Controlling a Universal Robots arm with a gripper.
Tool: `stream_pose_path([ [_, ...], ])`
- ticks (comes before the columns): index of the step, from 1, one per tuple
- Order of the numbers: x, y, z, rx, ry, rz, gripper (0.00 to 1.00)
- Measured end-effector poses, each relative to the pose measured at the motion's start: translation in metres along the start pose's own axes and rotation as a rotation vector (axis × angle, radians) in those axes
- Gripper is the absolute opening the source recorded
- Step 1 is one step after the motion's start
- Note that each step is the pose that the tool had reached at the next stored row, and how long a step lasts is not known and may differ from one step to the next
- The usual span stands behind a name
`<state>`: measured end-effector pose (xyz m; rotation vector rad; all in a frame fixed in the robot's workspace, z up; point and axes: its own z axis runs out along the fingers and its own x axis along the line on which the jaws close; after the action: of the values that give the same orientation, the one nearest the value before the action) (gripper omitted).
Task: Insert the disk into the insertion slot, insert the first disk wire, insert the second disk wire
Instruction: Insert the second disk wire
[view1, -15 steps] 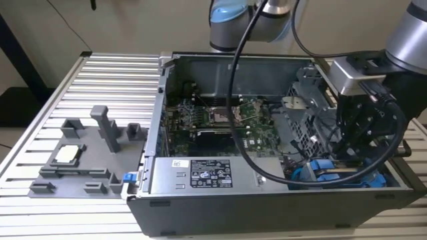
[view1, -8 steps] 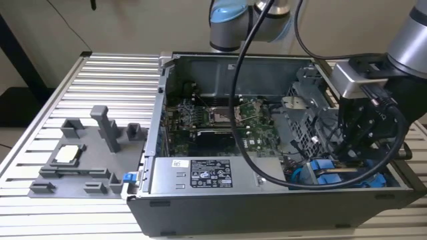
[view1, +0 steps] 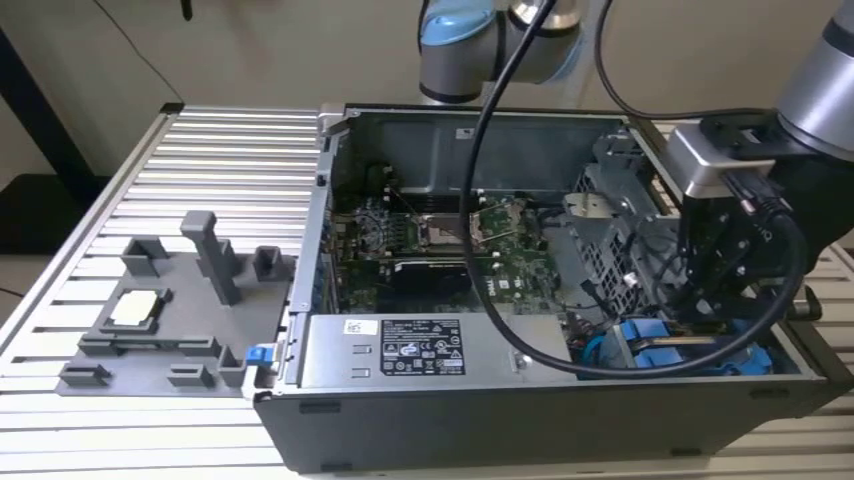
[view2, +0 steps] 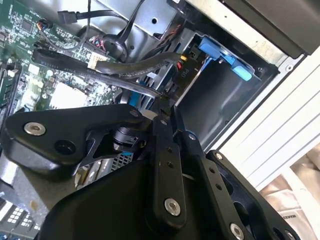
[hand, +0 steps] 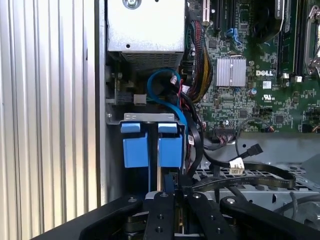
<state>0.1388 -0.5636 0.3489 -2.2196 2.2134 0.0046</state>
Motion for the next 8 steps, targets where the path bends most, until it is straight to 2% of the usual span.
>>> stream_pose_path([
  [6, 0.0001, -0.0030, 0.0019, -0.0002, -0.0030, 0.010, 0.16],
  [8, 0.0002, -0.0033, 0.0029, -0.0001, -0.0076, 0.017, 0.16],
])
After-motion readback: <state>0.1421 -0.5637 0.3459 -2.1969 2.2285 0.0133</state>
